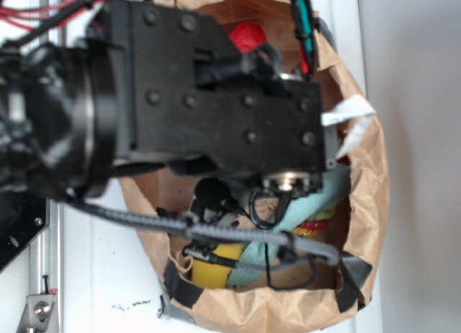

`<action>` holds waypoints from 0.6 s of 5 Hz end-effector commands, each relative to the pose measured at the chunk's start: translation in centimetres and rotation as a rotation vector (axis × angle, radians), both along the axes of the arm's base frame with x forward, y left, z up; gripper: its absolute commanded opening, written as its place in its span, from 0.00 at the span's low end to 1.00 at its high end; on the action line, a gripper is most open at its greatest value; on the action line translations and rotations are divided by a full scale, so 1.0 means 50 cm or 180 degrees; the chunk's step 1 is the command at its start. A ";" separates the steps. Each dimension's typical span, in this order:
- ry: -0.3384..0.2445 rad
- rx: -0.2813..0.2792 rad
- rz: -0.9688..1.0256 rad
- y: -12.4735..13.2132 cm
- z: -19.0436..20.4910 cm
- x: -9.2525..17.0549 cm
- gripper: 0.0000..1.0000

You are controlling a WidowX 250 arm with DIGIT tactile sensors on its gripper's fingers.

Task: Grab the green sponge.

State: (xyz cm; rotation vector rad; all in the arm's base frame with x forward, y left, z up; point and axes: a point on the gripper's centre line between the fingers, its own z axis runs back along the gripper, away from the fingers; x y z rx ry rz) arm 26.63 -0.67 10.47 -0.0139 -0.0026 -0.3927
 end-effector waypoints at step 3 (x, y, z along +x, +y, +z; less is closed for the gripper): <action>-0.0202 -0.0536 -0.1583 -0.053 -0.002 0.007 1.00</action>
